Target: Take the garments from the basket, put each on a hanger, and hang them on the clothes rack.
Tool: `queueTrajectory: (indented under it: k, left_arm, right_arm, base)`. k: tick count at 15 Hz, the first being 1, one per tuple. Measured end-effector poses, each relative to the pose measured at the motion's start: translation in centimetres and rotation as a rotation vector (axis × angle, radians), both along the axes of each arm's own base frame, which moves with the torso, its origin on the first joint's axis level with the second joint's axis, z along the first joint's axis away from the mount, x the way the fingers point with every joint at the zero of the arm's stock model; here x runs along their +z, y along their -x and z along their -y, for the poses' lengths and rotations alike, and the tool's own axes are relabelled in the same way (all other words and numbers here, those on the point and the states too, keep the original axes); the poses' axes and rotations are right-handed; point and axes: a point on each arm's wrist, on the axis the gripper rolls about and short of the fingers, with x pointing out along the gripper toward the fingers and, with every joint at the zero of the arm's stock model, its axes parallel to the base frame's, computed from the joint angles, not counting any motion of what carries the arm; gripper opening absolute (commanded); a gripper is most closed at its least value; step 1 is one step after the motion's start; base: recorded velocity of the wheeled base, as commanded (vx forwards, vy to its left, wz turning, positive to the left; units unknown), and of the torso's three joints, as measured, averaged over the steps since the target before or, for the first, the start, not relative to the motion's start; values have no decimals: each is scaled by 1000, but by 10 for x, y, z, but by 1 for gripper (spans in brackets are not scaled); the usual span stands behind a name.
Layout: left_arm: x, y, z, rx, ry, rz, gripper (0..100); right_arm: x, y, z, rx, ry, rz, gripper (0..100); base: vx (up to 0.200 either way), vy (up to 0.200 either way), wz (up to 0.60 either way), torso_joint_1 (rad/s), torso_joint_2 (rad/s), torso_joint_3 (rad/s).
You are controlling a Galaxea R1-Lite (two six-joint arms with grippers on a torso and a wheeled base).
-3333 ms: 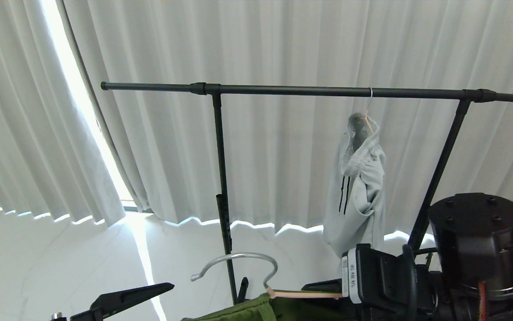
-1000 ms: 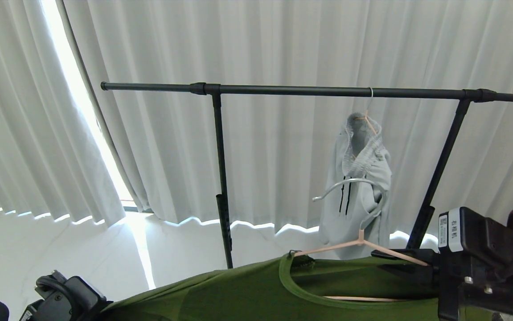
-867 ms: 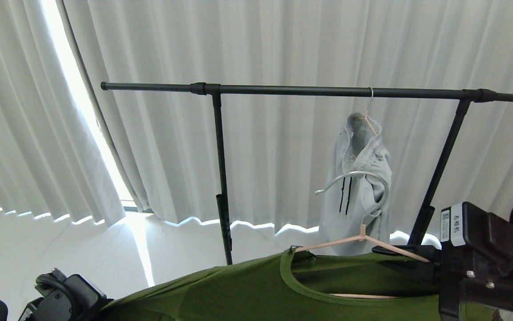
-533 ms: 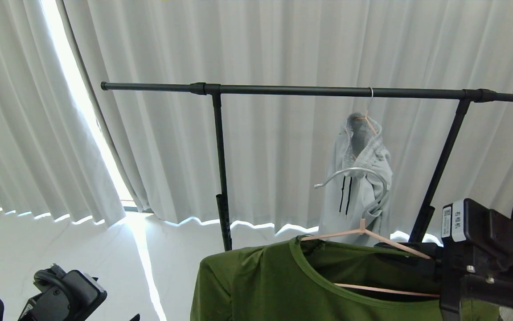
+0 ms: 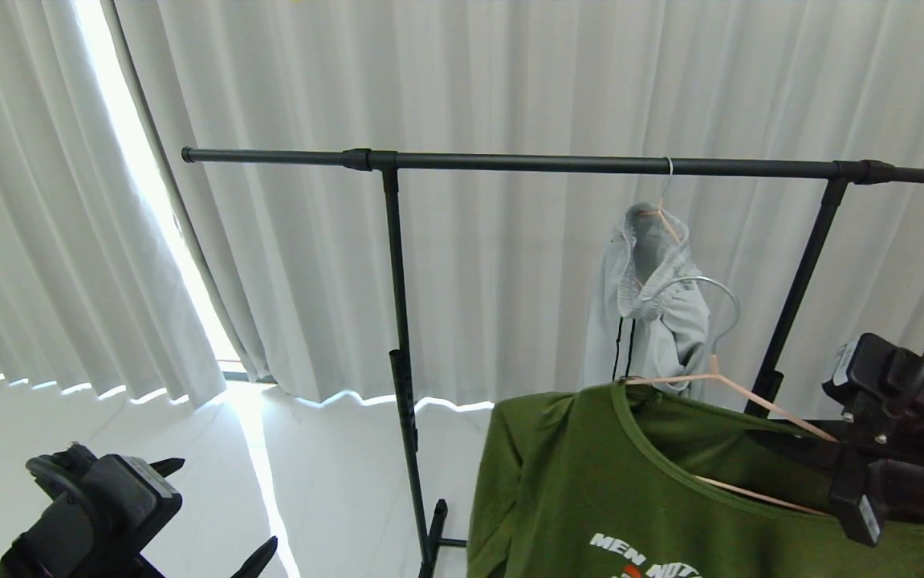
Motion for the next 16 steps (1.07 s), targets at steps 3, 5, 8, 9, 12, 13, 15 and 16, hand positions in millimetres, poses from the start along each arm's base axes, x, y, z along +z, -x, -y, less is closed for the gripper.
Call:
queueTrajectory:
  k: [3,5,8,9,12,13,15,16]
  left_arm:
    - [1,-1,0,-3,1,11,100]
    - [2,-1,0,-2,0,12,100]
    - [3,-2,1,-3,0,17,100]
    - [4,-2,1,-4,-1,18,100]
    - [4,-2,1,-5,-2,20,100]
    - [5,-3,2,-4,-3,22,100]
    - [7,-4,2,2,-1,31,100]
    - [8,-4,2,3,0,34,100]
  right_arm:
    - [-2,10,32,-199,52,-72,0]
    - [-2,18,52,-333,70,-99,0]
    - [-3,33,74,-526,100,-136,0]
    - [-3,36,79,-584,111,-142,0]
    - [-2,42,90,-713,130,-137,0]
    - [-1,42,93,-750,132,-133,0]
    - [4,40,100,-812,126,-122,0]
    - [8,38,103,-836,124,-115,0]
  base:
    - [0,0,0,0,0,0]
    - [0,0,0,0,0,0]
    - [0,0,0,0,0,0]
    - [0,0,0,0,0,0]
    - [0,0,0,0,0,0]
    - [0,0,0,0,0,0]
    - [0,0,0,0,0,0]
    - [0,0,0,0,0,0]
